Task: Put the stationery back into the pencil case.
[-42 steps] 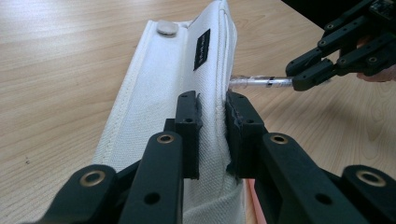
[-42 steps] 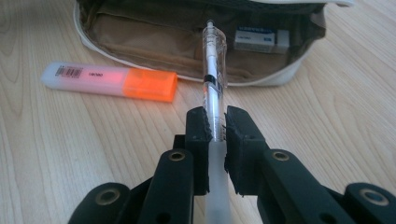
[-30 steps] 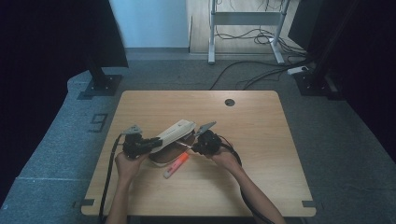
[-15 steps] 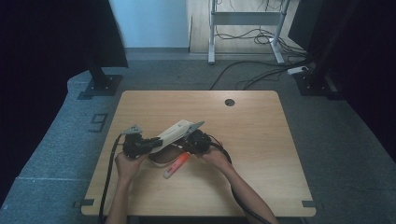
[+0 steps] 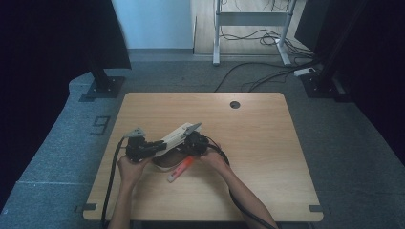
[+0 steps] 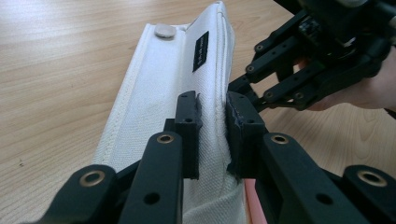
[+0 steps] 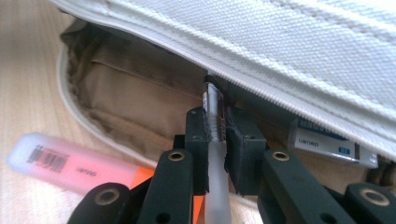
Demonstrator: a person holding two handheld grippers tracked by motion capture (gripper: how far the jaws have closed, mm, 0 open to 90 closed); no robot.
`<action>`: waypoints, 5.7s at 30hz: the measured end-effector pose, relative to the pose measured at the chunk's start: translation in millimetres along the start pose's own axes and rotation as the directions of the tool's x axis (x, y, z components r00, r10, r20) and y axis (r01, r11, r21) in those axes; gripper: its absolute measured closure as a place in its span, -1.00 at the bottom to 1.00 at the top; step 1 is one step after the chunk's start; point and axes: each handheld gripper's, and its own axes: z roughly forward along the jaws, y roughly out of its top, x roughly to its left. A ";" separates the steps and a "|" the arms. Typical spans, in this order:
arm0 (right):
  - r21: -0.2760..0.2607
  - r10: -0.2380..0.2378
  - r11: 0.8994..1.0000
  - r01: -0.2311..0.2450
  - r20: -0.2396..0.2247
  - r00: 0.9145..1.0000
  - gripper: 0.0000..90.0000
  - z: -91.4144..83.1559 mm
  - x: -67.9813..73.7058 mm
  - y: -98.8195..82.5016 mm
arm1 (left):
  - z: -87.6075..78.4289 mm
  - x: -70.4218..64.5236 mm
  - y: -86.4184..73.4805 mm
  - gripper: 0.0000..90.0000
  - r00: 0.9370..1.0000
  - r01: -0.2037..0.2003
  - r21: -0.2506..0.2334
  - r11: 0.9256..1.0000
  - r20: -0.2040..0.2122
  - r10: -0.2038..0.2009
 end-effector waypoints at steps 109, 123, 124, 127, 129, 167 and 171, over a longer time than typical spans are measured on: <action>-0.013 0.078 0.997 -0.077 0.128 0.989 0.11 -34.5 -34.2 -29.0 | 3.4 1.2 -1.8 0.67 1.000 -0.001 0.017 1.000 0.025 0.000; -0.025 0.072 0.997 -0.070 0.113 0.991 -0.23 -48.1 -22.9 -39.8 | 3.1 2.0 -2.0 0.67 1.000 0.001 0.015 1.000 0.025 -0.001; -0.026 0.068 0.997 -0.066 0.109 0.992 -0.23 -48.2 -22.0 -40.3 | 2.7 2.4 -2.0 0.67 1.000 0.000 0.015 1.000 0.024 0.000; -0.026 0.061 0.998 -0.059 0.101 0.993 -0.26 -48.7 -17.2 -41.3 | 1.7 3.2 -2.2 0.67 1.000 0.002 0.013 1.000 0.024 -0.002; -0.028 0.057 0.998 -0.054 0.093 0.994 -0.27 -48.7 -14.4 -41.6 | 1.4 3.5 -2.4 0.68 1.000 0.003 0.012 1.000 0.023 -0.003; -0.025 -0.043 0.999 0.042 -0.033 0.999 -0.28 -23.6 25.8 -32.9 | 0.9 3.1 -2.7 0.69 1.000 -0.002 0.015 1.000 0.017 0.002; -0.025 -0.055 0.998 0.054 -0.051 0.997 -0.27 -17.2 29.3 -29.6 | 0.9 3.0 -2.7 0.69 1.000 -0.002 0.016 1.000 0.018 0.001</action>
